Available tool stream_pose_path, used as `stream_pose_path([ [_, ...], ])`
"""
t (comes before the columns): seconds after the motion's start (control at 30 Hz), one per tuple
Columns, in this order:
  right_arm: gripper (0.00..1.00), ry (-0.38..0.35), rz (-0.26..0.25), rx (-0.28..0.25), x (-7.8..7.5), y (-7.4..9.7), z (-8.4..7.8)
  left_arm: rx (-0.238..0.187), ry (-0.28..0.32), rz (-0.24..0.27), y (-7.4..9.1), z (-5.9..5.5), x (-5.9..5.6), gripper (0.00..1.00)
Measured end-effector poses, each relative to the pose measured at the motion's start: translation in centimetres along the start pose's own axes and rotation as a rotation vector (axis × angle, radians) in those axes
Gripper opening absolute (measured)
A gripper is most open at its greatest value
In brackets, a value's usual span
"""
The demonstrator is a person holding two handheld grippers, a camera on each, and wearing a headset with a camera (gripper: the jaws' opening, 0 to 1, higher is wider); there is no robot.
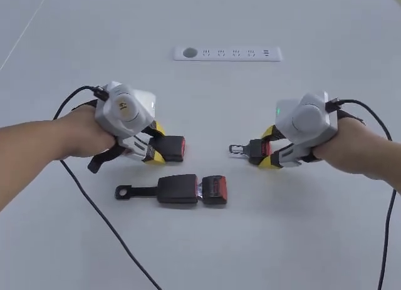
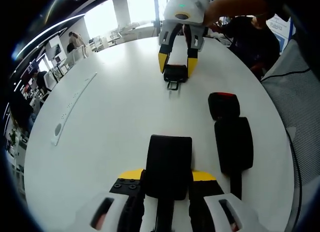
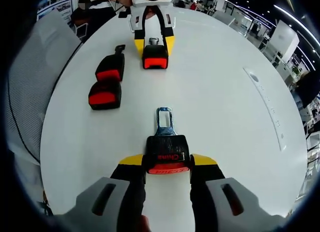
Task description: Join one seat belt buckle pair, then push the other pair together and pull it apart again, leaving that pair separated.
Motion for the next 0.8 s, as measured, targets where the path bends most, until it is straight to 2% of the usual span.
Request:
stream_pose_path([
  [0.2, 0.32, 0.005, 0.025, 0.0, -0.3, -0.1, 0.0, 0.0, 0.011, -0.001, 0.0, -0.1, 0.1, 0.33],
  [0.47, 0.32, 0.011, 0.015, 0.026, -0.2, -0.2, 0.7, 0.001, 0.026, 0.009, 0.0, -0.1, -0.1, 0.33],
  [0.8, 0.32, -0.001, 0.013, -0.009, -0.6, -1.2, 2.1, 0.007, 0.027, 0.012, -0.1, 0.0, -0.1, 0.33],
])
Point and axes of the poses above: the centre of the closed fingertips' face, and the gripper's own axes: y roughly backward along the fingers, x roughly to its left, z roughly out of its top, the point moved 10 cm from there along y, roughly backward along the fingers, and after that the axes turned 5 degrees about y, right-handed, at the moved point
